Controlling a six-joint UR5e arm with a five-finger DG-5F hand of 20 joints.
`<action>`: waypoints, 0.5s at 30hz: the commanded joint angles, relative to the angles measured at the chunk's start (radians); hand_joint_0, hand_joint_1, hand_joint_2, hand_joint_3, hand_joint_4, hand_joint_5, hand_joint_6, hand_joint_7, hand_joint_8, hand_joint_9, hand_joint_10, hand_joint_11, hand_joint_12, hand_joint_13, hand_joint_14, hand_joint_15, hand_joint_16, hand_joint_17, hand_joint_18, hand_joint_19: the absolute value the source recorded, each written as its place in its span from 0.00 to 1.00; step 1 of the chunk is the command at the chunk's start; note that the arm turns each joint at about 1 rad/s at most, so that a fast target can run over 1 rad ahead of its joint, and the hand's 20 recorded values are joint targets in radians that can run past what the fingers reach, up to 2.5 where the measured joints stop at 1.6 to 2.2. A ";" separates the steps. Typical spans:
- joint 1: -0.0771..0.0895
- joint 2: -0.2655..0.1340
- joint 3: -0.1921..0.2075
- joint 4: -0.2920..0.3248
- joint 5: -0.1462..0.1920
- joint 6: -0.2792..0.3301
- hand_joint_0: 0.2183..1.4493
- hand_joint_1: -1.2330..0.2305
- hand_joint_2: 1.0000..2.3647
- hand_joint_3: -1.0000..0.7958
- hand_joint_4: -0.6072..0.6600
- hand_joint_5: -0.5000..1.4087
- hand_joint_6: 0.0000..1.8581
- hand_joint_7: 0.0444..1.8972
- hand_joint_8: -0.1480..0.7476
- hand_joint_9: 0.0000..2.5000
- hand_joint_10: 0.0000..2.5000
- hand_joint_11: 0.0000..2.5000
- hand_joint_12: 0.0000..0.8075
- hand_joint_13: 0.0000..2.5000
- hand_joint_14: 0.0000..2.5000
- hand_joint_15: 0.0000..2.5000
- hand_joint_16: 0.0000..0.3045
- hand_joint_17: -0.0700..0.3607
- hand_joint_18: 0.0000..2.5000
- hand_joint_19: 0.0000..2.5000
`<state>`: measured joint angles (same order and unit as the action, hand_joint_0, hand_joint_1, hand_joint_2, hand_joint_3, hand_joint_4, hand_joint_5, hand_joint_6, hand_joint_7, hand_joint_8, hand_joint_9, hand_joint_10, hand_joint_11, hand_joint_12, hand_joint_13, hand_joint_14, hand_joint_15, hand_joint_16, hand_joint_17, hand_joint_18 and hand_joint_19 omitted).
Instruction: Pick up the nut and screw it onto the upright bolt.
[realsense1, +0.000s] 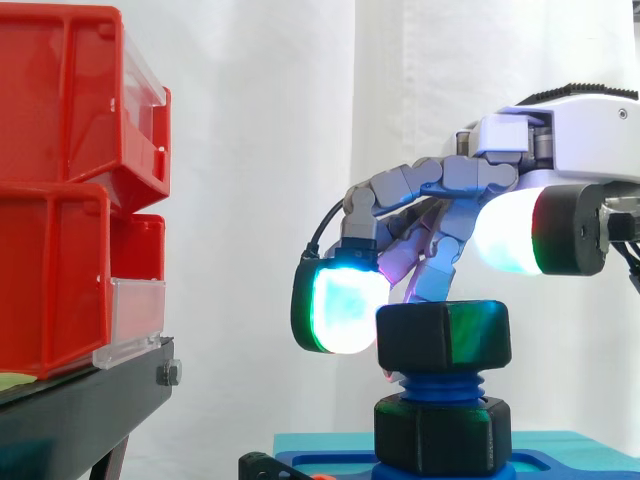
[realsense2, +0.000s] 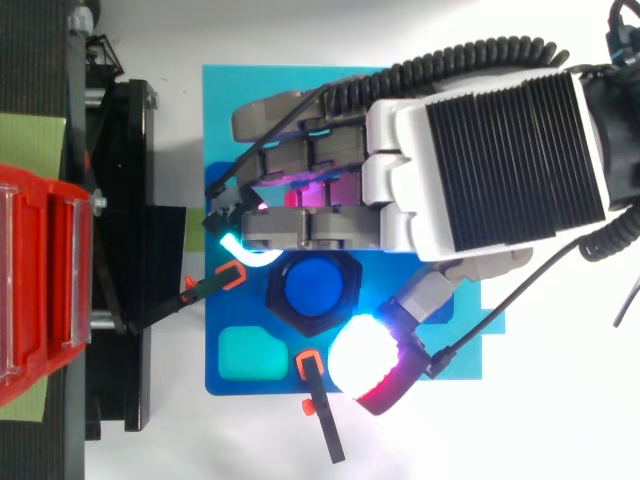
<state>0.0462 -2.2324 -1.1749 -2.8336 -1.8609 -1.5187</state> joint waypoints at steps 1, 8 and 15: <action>-0.005 0.000 0.001 -0.004 -0.009 0.000 0.24 0.72 0.00 0.28 0.61 0.25 0.27 0.68 0.40 0.45 0.00 0.01 0.22 0.28 0.00 0.00 0.06 0.26 0.16 0.02; -0.031 0.000 0.032 -0.018 -0.044 -0.001 0.24 0.71 0.00 0.28 0.59 0.26 0.30 0.74 0.42 0.49 0.00 0.03 0.20 0.31 0.00 0.00 0.05 0.25 0.19 0.03; -0.051 0.000 0.093 -0.089 -0.072 -0.005 0.25 0.70 0.00 0.28 0.56 0.27 0.34 0.65 0.42 0.53 0.00 0.03 0.18 0.35 0.00 0.00 0.05 0.24 0.24 0.05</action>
<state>0.0028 -2.2320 -1.1099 -2.8886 -1.9249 -1.5211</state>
